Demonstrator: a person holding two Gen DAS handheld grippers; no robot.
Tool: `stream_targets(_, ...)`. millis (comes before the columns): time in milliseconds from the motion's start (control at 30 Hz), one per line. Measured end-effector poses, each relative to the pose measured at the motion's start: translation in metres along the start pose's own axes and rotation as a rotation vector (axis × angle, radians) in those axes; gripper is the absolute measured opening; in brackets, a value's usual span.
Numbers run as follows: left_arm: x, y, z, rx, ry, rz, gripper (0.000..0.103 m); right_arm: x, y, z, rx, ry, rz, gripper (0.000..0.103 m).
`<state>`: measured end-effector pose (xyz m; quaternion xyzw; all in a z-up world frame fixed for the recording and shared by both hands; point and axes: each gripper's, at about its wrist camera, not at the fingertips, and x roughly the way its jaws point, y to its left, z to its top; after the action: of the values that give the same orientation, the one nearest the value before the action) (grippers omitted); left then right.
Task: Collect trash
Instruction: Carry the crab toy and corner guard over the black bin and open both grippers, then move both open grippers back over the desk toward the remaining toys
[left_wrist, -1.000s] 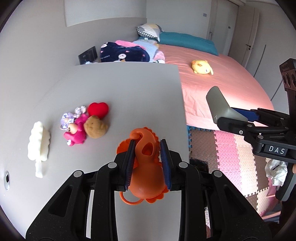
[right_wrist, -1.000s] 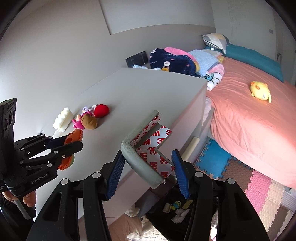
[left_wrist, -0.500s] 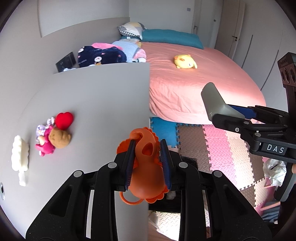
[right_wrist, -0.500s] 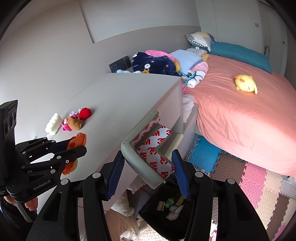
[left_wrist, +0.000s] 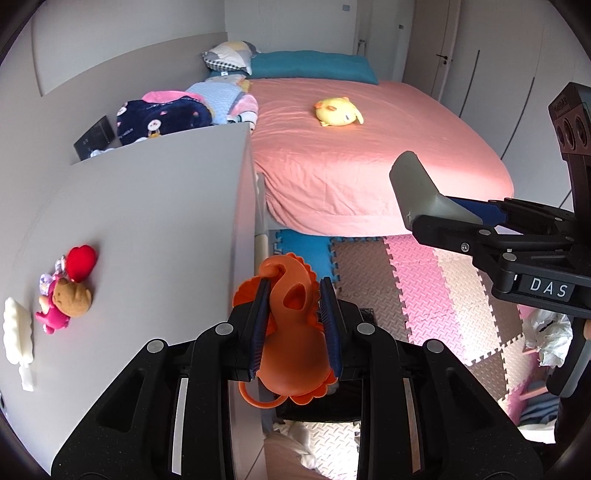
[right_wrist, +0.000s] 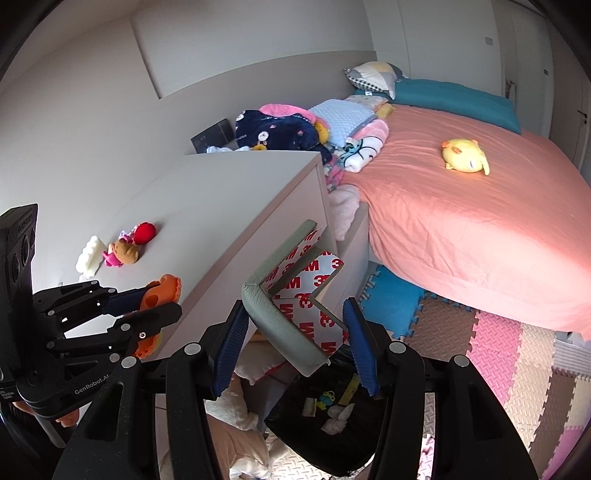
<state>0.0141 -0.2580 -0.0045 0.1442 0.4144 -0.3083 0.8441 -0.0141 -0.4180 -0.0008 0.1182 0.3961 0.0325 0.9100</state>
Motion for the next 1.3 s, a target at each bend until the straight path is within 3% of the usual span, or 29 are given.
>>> stream_targets(467,0.022,-0.03,0.002,0.07,0.049,-0.044,0.027,-0.006,-0.028,-0.013,0.04,0.024,-0.047,0.054)
stream_targets(967,0.043,-0.031,0.0,0.084,0.097,-0.059,0.027,0.006,-0.037,-0.02,0.068,0.063,-0.053,0.054)
stream_targets(1067,0.049,-0.031,-0.002,0.097,0.154,-0.067,0.028,0.009,-0.037,-0.019,0.065,0.084,-0.045,0.055)
stream_targets(1133,0.051,-0.033,-0.003,0.101,0.179,-0.049,0.051,0.011,-0.038,-0.018,0.069,0.105,-0.031,0.062)
stream_targets(1167,0.05,-0.033,-0.004,0.102,0.18,-0.038,0.088,0.011,-0.039,-0.018,0.077,0.114,-0.029,0.067)
stream_targets(1200,0.047,-0.032,-0.004,0.101,0.16,-0.019,0.097,0.01,-0.04,-0.018,0.082,0.114,-0.031,0.073)
stream_targets(1300,0.04,-0.032,-0.004,0.106,0.138,-0.02,0.097,0.008,-0.041,-0.019,0.095,0.111,-0.033,0.074)
